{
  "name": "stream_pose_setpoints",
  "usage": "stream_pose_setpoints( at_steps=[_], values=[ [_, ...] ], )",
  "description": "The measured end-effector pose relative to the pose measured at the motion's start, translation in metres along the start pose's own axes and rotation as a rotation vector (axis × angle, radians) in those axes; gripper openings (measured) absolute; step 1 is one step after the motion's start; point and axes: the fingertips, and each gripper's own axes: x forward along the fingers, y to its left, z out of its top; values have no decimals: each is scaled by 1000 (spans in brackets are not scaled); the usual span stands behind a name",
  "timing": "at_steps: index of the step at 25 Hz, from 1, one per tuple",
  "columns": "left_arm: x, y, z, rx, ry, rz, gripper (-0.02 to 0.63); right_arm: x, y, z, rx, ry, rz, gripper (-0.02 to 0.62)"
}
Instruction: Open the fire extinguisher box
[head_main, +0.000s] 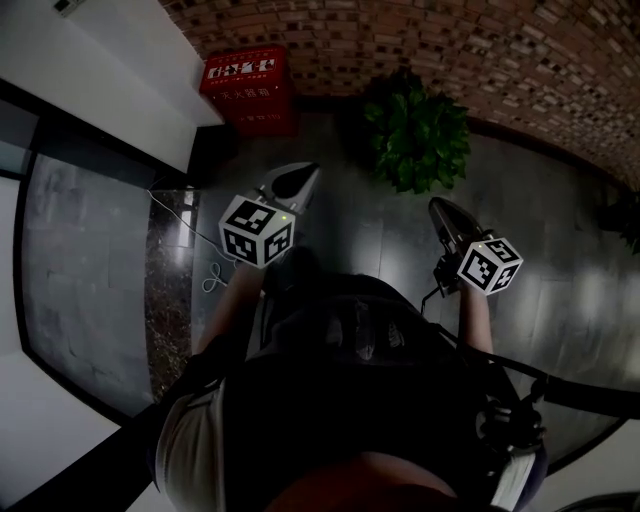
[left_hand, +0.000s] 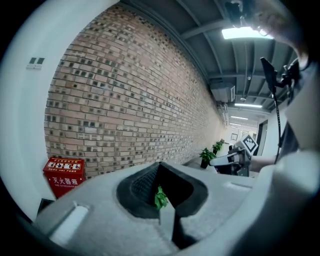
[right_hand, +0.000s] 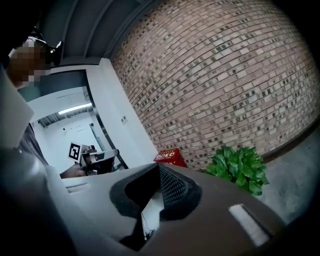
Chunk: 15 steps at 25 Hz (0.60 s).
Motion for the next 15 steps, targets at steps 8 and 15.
stream_pose_setpoints(
  at_steps=[8,15],
  values=[
    [-28,88,-3,-49,0,39,0,90,43,15,-35,42,41,2],
    [-53,146,-11,-122,-33,64,0,151,82,8,-121,126,60,2]
  ],
)
